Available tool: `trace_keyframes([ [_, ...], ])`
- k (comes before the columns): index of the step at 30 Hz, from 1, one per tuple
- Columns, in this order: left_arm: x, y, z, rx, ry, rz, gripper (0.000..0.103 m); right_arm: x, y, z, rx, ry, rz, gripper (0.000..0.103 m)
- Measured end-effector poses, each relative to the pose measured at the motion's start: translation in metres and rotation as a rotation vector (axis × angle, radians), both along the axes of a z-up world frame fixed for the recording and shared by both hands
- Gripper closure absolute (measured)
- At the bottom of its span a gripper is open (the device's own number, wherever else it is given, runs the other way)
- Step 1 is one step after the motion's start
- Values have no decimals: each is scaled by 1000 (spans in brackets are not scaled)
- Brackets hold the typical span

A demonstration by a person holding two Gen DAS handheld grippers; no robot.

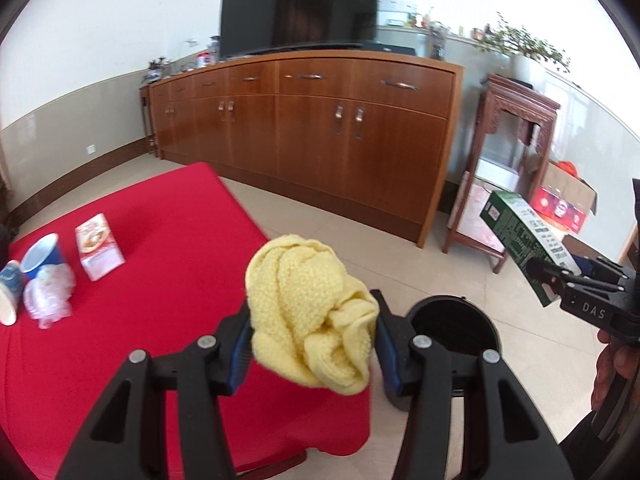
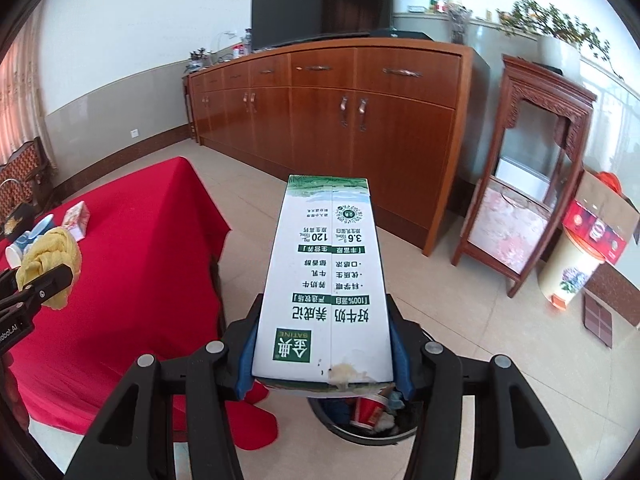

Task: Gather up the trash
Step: 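Carry cloth and milk carton over the black bin and open both grippers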

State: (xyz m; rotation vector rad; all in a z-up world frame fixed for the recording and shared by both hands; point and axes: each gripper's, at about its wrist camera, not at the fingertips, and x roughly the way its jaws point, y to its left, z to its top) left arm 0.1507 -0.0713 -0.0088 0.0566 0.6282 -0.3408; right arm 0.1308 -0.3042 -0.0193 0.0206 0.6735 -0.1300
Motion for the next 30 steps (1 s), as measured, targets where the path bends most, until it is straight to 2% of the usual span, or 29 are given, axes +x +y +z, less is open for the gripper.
trace_keyframes([
  [8, 5, -61, -16, -10, 57, -128, 50, -15, -51, -21, -30, 24, -21, 47],
  [13, 6, -94, -32, -20, 104, -203, 50, -16, -79, -39, -55, 58, 1, 47],
  [17, 12, -130, -48, 7, 129, -290, 50, -11, -92, -64, -77, 113, 48, 47],
  [24, 31, -172, -94, 51, 243, -340, 50, 8, -110, -117, -107, 226, 108, 47],
  [30, 39, -191, -127, 60, 321, -347, 49, 29, -116, -153, -126, 319, 153, 47],
])
